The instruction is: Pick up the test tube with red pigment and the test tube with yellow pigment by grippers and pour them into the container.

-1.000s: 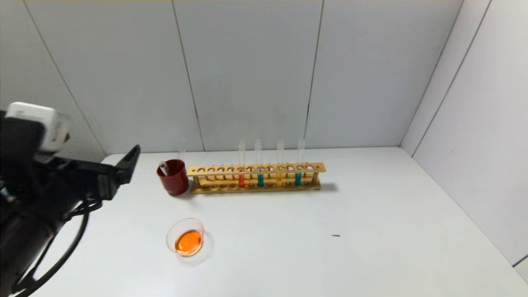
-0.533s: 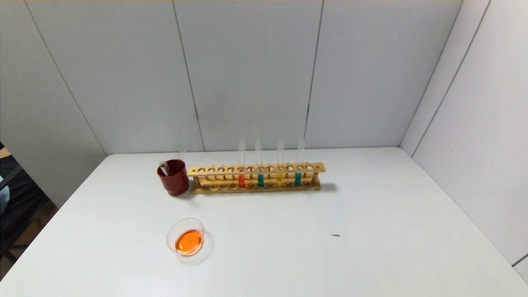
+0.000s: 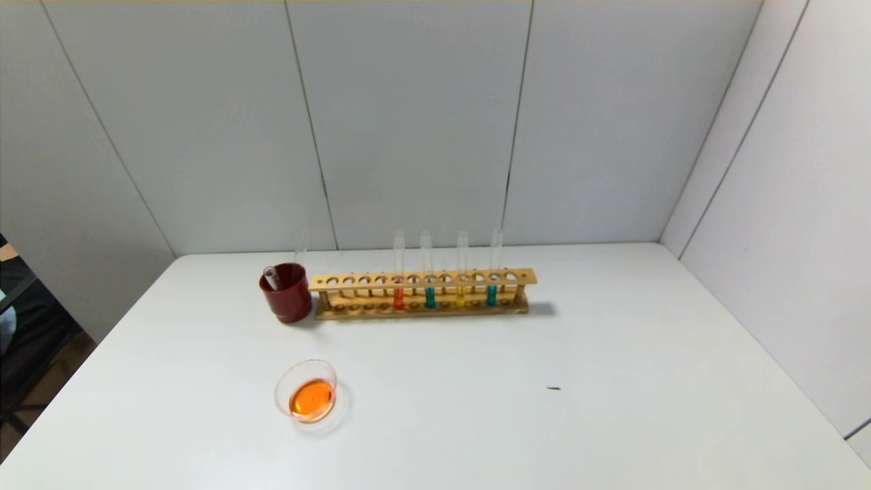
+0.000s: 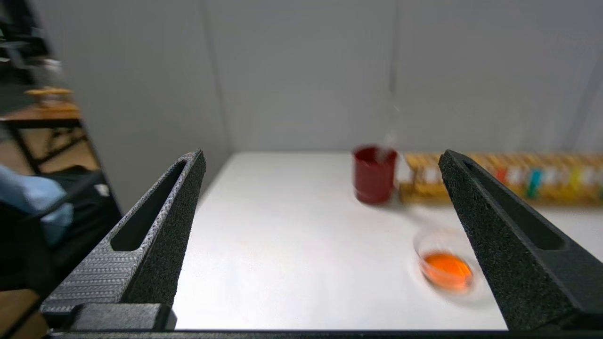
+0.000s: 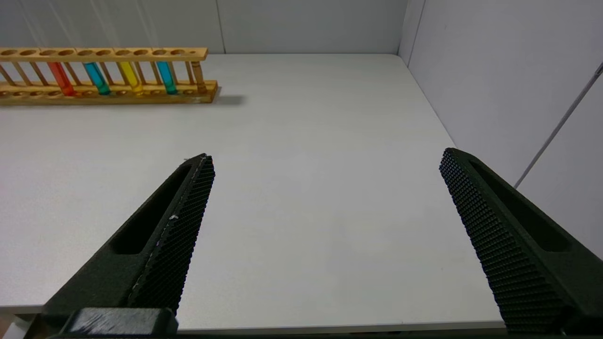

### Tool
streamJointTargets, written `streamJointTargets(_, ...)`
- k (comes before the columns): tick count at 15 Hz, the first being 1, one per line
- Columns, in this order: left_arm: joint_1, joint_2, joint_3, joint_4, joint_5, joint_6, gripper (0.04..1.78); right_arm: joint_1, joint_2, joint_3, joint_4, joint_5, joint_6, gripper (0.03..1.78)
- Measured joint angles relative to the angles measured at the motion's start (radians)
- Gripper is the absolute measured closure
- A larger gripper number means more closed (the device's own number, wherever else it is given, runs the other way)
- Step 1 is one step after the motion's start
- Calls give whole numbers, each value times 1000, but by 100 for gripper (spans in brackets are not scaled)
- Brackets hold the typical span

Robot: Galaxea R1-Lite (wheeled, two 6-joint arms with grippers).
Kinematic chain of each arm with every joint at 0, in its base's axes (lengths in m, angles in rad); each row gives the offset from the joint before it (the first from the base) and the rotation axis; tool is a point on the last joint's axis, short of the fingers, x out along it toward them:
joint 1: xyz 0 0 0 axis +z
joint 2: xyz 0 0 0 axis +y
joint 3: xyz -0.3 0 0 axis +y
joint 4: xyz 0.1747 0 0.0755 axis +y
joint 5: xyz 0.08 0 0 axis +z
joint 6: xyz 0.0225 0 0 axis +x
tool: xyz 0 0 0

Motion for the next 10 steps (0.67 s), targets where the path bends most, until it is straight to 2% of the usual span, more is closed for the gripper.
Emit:
streamJointTargets(4, 1, -36, 20, 226, -102, 10, 10, 0, 0, 0, 0, 0, 0, 6)
streamJointTargets(6, 1, -38, 18, 308, -121, 26, 21, 0, 0, 0, 0, 0, 0, 6)
streamJointTargets(8, 1, -40, 18, 307, -123, 12, 43, 0, 0, 0, 0, 0, 0, 6)
streamJointTargets(10, 1, -40, 22, 292, -126, 10, 77, 0, 0, 0, 0, 0, 0, 6)
